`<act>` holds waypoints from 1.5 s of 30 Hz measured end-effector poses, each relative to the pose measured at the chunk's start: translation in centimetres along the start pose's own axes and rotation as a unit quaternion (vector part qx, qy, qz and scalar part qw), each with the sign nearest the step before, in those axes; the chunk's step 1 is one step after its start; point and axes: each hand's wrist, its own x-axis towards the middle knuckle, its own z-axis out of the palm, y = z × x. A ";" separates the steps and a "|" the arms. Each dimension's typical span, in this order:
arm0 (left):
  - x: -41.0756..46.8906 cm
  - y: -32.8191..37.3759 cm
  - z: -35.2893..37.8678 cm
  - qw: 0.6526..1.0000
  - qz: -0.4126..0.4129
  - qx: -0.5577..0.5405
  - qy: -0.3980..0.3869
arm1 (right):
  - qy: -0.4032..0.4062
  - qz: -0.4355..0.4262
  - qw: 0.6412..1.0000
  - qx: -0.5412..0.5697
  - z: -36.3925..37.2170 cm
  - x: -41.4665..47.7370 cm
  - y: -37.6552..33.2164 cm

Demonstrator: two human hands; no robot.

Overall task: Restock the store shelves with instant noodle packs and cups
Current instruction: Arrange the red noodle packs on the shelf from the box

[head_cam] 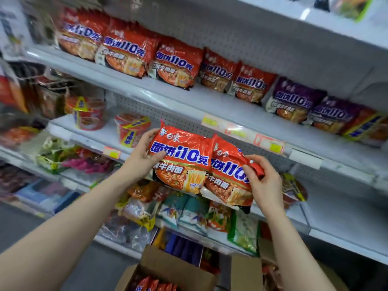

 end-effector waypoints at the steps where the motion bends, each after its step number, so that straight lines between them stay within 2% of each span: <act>1: 0.4 0.8 -0.1 1.000 0.013 0.000 0.004 | -0.001 -0.004 1.000 0.007 -0.4 0.5 -0.7; 8: 2.8 6.1 -1.3 0.998 0.057 0.004 0.033 | -0.021 -0.008 0.996 0.090 -1.6 4.0 -4.2; 12: 3.9 8.2 -2.2 0.997 0.068 0.010 0.041 | -0.026 -0.042 0.996 0.080 -1.4 6.1 -5.9; 22: 8.9 10.8 -6.3 0.994 0.085 0.001 0.068 | -0.013 -0.050 0.994 0.093 2.0 13.3 -9.9; 29: 15.6 11.8 -11.9 0.985 0.130 0.084 0.075 | 0.018 -0.057 0.991 0.116 7.1 19.4 -13.1; 36: 21.1 12.2 -17.4 0.985 0.120 0.088 0.087 | 0.040 -0.026 0.985 0.169 13.4 24.5 -15.6; 45: 25.5 12.3 -22.4 0.992 0.097 0.055 0.053 | 0.031 -0.024 0.991 0.131 20.0 29.0 -17.5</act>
